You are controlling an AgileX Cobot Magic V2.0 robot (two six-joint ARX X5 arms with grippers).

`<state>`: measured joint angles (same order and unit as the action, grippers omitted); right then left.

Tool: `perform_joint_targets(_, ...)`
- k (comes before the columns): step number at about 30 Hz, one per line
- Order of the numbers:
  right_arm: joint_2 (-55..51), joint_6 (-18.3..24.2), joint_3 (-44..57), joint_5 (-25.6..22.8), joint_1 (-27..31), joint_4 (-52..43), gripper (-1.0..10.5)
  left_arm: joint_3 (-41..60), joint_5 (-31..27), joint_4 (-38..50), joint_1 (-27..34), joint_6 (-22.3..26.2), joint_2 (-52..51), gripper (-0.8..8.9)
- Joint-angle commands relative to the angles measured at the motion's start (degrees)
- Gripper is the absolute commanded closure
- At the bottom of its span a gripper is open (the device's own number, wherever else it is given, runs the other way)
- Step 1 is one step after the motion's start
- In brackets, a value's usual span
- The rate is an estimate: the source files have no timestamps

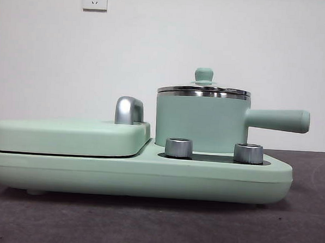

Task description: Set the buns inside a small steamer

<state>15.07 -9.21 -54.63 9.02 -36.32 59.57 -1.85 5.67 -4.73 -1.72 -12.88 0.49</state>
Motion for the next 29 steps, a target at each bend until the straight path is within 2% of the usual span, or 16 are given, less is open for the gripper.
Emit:
perform_joint_targets(1, 0.09, 0.46, -0.46, -0.04, -0.31, -0.48, 9.2, 1.09, -0.35, 0.61, 1.11, 5.6, -0.31, 8.06)
perform_joint_targets(6, 0.09, 0.48, -0.46, -0.02, -0.31, -0.48, 9.2, 1.09, -0.33, 0.48, 1.49, 9.03, -0.31, 8.06)
perform_joint_targets(29, 0.07, 0.46, -0.44, -0.07, -0.24, -0.61, 9.2, 1.07, -0.33, 0.46, 1.49, 9.01, -0.31, 8.06)
